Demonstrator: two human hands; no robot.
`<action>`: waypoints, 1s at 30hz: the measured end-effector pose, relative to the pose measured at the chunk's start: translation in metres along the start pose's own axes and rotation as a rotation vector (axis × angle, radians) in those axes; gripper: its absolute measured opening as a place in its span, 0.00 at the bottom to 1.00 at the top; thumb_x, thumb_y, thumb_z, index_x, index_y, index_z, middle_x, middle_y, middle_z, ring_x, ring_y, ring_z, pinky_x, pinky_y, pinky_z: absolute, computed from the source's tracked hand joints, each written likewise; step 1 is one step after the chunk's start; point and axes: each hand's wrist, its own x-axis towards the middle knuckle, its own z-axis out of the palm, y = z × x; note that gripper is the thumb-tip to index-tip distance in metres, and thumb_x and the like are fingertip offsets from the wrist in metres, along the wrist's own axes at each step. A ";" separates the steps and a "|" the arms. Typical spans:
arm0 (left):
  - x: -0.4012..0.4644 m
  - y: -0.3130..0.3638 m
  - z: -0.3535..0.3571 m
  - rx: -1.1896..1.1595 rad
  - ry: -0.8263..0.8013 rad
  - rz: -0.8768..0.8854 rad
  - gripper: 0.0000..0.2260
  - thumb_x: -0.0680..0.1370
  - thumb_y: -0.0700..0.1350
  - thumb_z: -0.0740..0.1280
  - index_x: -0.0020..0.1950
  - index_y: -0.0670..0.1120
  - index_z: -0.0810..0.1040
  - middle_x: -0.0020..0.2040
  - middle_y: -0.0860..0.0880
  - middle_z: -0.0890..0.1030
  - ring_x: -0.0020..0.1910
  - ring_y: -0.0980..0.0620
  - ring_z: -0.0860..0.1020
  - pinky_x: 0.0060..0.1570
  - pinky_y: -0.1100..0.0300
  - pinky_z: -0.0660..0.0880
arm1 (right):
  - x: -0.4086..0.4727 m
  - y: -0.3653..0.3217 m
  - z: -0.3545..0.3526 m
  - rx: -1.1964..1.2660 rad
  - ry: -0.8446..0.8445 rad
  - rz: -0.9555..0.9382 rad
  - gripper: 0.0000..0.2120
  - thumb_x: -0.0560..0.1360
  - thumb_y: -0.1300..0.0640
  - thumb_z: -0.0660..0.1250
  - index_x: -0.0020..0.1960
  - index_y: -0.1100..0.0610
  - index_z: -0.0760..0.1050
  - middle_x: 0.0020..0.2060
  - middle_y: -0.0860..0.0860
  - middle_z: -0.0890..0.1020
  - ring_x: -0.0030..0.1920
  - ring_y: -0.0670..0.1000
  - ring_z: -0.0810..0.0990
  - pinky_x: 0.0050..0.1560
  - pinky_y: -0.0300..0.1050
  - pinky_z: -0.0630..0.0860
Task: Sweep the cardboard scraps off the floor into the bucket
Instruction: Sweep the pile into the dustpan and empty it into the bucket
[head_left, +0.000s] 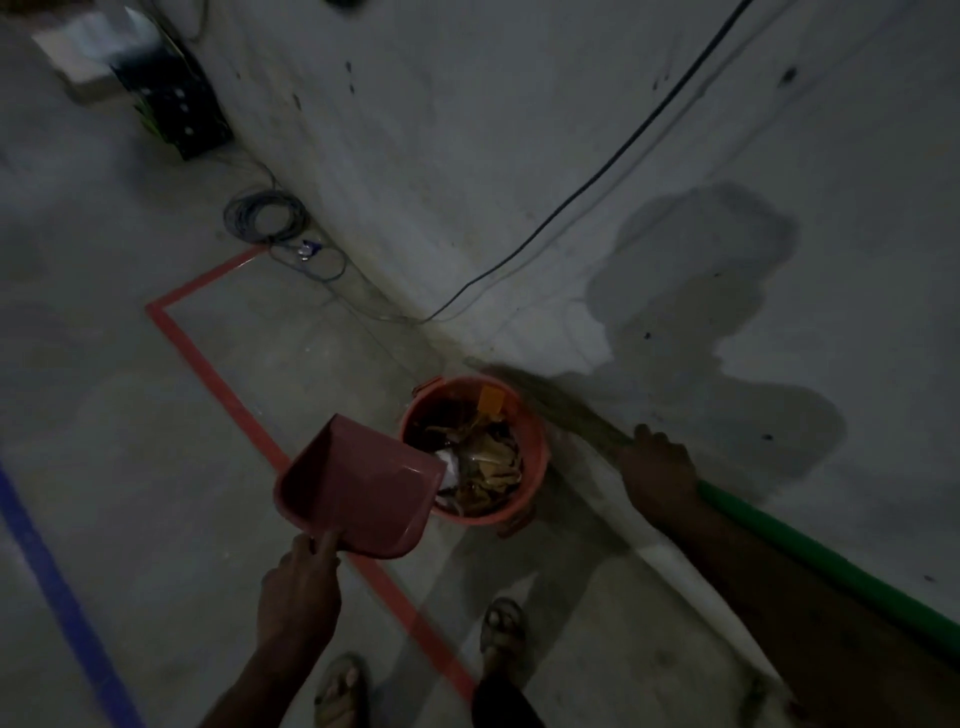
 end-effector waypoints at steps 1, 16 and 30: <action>0.001 0.009 0.000 0.004 0.006 -0.014 0.20 0.67 0.37 0.78 0.53 0.50 0.77 0.41 0.44 0.76 0.31 0.39 0.78 0.28 0.53 0.71 | 0.018 0.001 0.005 0.065 -0.027 -0.040 0.06 0.73 0.62 0.69 0.39 0.63 0.78 0.39 0.60 0.77 0.33 0.60 0.77 0.33 0.51 0.76; -0.011 0.060 0.004 0.035 0.018 -0.183 0.16 0.72 0.39 0.75 0.58 0.49 0.78 0.43 0.42 0.77 0.34 0.38 0.78 0.30 0.53 0.70 | 0.030 0.062 0.053 0.310 -0.284 -0.150 0.31 0.77 0.37 0.50 0.73 0.52 0.65 0.64 0.54 0.74 0.58 0.57 0.77 0.50 0.47 0.73; 0.023 0.011 -0.061 0.119 0.018 -0.017 0.17 0.72 0.38 0.74 0.60 0.49 0.78 0.46 0.42 0.78 0.33 0.40 0.78 0.31 0.52 0.72 | -0.041 -0.064 0.053 0.826 -0.443 -0.416 0.31 0.83 0.50 0.58 0.81 0.50 0.48 0.69 0.57 0.74 0.56 0.50 0.78 0.53 0.41 0.71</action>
